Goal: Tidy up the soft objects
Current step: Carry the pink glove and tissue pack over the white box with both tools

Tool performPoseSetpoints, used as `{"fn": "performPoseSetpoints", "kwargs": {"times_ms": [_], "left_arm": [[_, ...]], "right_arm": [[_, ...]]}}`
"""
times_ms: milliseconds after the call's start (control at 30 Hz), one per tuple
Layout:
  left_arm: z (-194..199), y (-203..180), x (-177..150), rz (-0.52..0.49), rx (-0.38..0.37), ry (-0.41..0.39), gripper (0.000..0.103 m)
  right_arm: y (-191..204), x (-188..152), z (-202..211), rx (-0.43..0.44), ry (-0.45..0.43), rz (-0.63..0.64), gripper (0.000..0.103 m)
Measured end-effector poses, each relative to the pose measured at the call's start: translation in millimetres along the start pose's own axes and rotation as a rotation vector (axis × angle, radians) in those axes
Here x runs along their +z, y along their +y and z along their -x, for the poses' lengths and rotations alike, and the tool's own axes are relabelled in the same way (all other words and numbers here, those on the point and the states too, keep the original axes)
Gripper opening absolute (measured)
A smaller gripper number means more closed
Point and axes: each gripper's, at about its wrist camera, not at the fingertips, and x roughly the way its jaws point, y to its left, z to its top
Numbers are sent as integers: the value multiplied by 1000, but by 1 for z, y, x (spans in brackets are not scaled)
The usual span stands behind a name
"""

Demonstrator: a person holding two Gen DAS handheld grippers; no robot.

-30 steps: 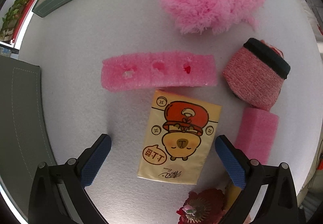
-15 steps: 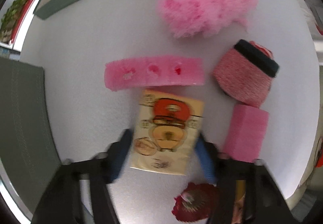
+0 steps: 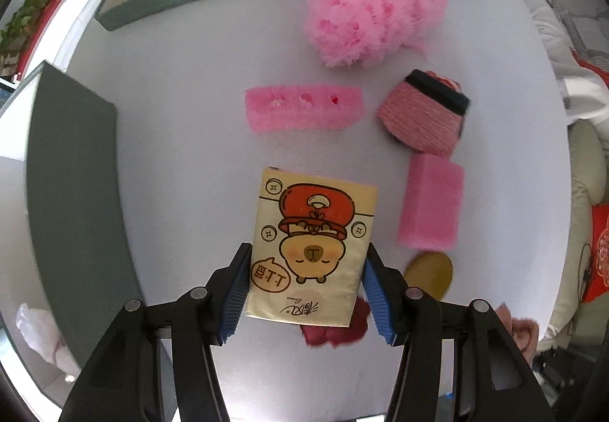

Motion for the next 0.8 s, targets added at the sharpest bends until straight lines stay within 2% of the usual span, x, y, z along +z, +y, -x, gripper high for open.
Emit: {"fn": "performPoseSetpoints", "kwargs": {"times_ms": [167, 200, 400, 600, 800], "left_arm": [[20, 10, -17, 13, -40, -23, 57], [21, 10, -22, 12, -45, -26, 57], [45, 8, -41, -47, -53, -45, 57], [58, 5, -67, -81, -55, -73, 57], [83, 16, -77, -43, -49, -138, 57]], "right_arm": [[-8, 5, 16, -2, -24, -3, 47], [-12, -3, 16, -1, -29, -3, 47], [-12, 3, 39, -11, -60, 31, 47], [10, 13, 56, -40, -84, 113, 47], [38, 21, 68, -70, -106, 192, 47]]}}
